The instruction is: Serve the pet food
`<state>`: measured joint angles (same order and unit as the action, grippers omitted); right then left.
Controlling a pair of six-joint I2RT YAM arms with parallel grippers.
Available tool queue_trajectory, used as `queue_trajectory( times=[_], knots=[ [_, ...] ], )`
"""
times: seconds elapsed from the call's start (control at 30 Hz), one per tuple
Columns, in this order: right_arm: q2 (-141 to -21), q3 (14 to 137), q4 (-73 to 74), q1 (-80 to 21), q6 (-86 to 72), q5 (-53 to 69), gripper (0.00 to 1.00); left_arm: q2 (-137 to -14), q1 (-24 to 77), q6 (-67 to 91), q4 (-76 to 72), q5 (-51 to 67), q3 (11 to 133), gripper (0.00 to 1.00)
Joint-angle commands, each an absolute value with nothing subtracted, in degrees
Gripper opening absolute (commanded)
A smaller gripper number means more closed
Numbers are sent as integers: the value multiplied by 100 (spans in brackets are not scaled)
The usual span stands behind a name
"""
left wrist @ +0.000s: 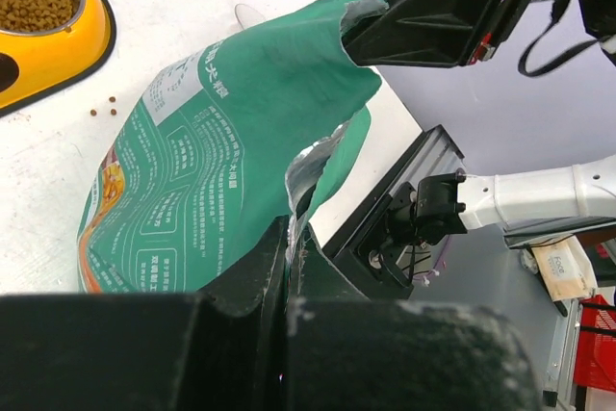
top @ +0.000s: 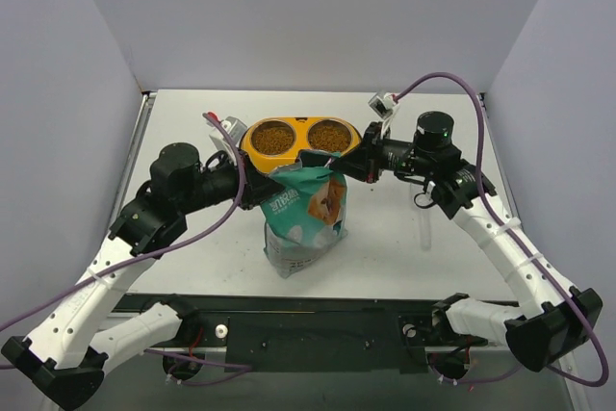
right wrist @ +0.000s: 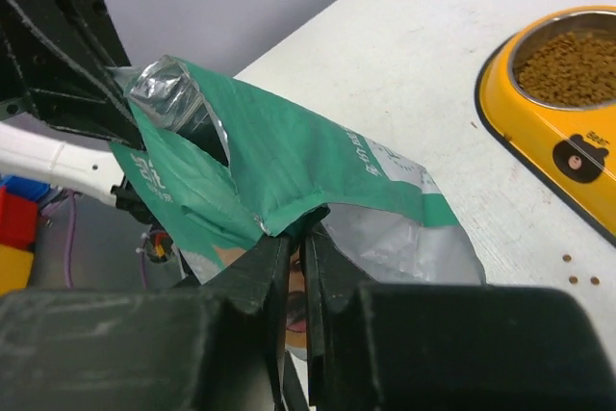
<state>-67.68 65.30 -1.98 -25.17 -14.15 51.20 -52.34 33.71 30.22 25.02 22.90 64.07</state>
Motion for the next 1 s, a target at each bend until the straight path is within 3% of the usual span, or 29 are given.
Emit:
queue_trajectory(
  times=[0.0, 0.1, 0.13, 0.2, 0.23, 0.37, 0.47, 0.57, 0.73, 0.97],
  knots=[
    [-6408, 6827, 1118, -2443, -2159, 2948, 0, -5343, 3226, 2532, 2188, 2143, 7039, 0],
    [-6136, 7014, 1879, -2723, -2671, 1911, 0, -5432, 3191, 2330, 2338, 2390, 7137, 0],
    [-5943, 6970, 2020, -2960, -2776, 1751, 5, -5423, 3147, 2225, 2329, 2660, 7085, 0],
    [-5775, 6812, 2178, -3216, -2734, 1652, 84, -5423, 3033, 2075, 2399, 3082, 7093, 0],
    [-5774, 6829, 2267, -3217, -2664, 1809, 97, -5432, 2937, 2039, 2426, 3215, 7084, 0],
    [-6055, 7522, 3817, -3278, -351, 2871, 98, -5432, 2830, 1855, 2487, 4156, 7049, 0],
    [-6441, 8461, 4691, -3392, 501, 1999, 100, -5309, 2830, 1732, 2531, 4420, 6996, 0],
    [-6688, 9095, 5491, -3506, 1762, 2031, 100, -5256, 2830, 1898, 2303, 4736, 6891, 0],
    [-6908, 9895, 5581, -3718, 2302, 2221, 100, -5133, 2839, 2074, 2110, 4887, 6654, 1],
    [-7680, 10704, 5484, -5078, 2698, 1820, 100, -4984, 2848, 2390, 1828, 4895, 6399, 3]
  ],
)
